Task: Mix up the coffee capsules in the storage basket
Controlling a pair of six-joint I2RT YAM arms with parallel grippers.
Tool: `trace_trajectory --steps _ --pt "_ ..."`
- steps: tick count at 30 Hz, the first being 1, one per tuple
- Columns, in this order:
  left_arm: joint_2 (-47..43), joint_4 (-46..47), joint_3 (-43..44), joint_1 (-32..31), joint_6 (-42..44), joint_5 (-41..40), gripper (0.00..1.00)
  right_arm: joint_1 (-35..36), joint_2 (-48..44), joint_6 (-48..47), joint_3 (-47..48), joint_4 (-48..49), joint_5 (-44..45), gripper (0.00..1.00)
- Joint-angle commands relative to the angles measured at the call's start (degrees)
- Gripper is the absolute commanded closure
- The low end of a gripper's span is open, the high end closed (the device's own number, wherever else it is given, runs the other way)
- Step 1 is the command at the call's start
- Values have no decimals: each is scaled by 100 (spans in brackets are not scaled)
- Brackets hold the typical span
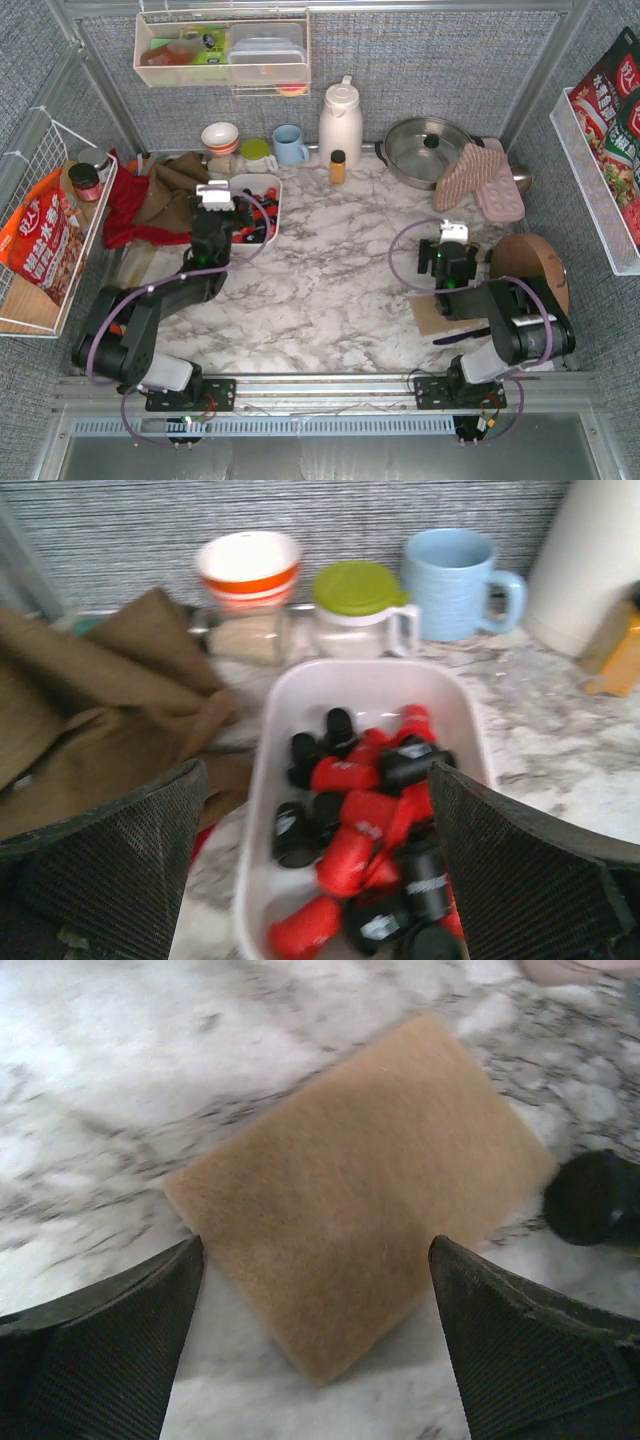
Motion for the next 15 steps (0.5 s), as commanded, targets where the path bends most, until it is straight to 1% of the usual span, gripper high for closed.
trace_trajectory --steps 1,3,6,9,11,12,13,14,15 --pt "-719 502 -679 15 568 -1083 1 -432 280 379 -254 1734 -850 1" --pt "-1099 528 -1085 11 703 -1618 1 -451 50 333 -76 1075 -1044 1" --pt "-1691 493 -1663 10 774 -2302 1 -457 254 230 8 1274 -1272 1" --pt "-1995 248 -2215 35 768 -2567 1 -457 109 325 160 719 -1040 1" --pt "-1760 729 -2686 171 777 -2374 1 -447 159 426 399 356 -750 1" --pt "-1489 1245 -2934 331 904 -2064 1 -421 129 402 364 384 -730 1" --pt "-1204 1936 -3046 339 1164 -2082 1 -409 150 381 384 406 -733 1" --pt "-1038 2244 -3065 332 1310 -1963 1 -398 170 377 409 370 -719 1" --pt "-935 2344 -3026 363 1334 -1757 1 -393 149 369 388 363 -719 1"
